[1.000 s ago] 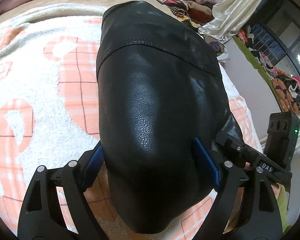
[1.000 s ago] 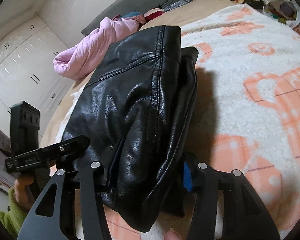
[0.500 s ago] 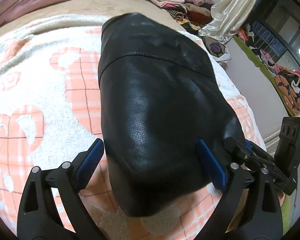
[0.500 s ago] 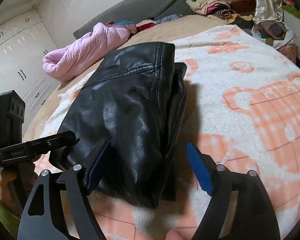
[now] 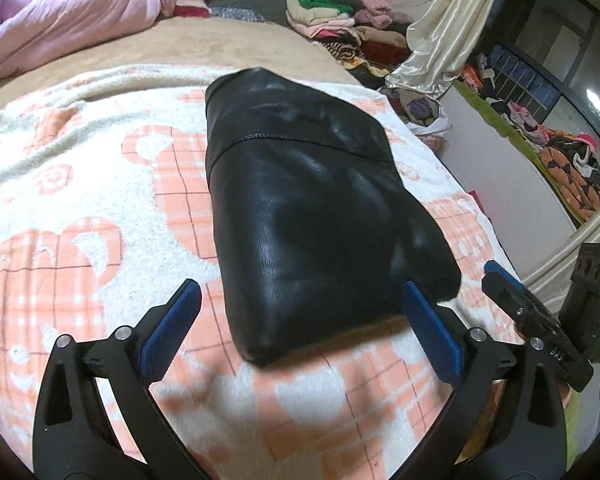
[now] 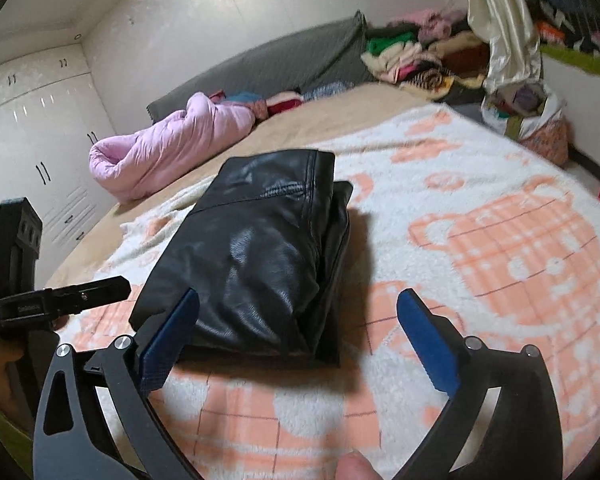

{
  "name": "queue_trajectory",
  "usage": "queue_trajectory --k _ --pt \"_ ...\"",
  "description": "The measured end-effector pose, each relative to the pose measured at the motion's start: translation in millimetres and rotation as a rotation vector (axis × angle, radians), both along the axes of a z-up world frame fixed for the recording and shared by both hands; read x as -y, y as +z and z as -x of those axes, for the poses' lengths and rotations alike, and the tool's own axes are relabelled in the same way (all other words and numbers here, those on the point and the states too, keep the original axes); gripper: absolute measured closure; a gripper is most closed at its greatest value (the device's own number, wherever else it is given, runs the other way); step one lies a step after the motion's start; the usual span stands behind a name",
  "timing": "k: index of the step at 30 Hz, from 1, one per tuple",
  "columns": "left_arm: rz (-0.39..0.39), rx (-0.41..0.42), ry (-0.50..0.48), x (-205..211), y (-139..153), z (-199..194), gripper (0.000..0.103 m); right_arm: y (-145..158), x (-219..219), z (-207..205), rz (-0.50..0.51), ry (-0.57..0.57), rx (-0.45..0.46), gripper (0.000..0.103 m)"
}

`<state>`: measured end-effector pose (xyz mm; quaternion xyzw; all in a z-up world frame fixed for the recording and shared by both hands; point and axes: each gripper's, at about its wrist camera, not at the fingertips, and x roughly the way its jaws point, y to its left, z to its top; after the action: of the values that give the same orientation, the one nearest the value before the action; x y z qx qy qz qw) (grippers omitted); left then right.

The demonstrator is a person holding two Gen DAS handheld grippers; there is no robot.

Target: Fold large clothes

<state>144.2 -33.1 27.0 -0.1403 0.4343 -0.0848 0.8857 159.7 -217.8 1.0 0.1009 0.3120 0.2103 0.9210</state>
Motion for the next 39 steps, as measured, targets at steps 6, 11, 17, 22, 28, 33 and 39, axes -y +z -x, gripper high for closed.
queue_trajectory --k 6,11,17,22,28,33,39 --pt "-0.039 0.045 0.015 4.4 7.1 25.4 0.01 6.1 -6.3 32.9 0.066 0.002 0.055 0.004" --pt "-0.058 0.066 0.024 6.2 6.1 46.4 0.009 4.5 -11.5 56.9 0.114 0.004 0.074 0.004" --pt "-0.094 0.072 0.042 6.7 1.3 68.8 0.009 -2.1 -18.1 85.3 0.175 0.007 0.086 0.004" --pt "-0.097 0.1 0.068 4.1 -0.7 86.8 0.009 -12.6 -19.1 100.6 0.212 0.002 0.071 0.004" --pt "-0.104 0.095 0.076 3.8 -5.4 95.9 0.009 -20.7 -20.7 106.4 0.236 -0.01 0.051 0.004" --pt "-0.102 0.09 0.077 5.0 -10.6 100.5 0.009 -20.7 -20.4 105.3 0.238 -0.009 0.047 0.004" --pt "-0.135 0.094 0.074 9.5 -11.3 103.6 0.009 -22.0 -21.3 102.8 0.241 -0.008 0.036 0.004"
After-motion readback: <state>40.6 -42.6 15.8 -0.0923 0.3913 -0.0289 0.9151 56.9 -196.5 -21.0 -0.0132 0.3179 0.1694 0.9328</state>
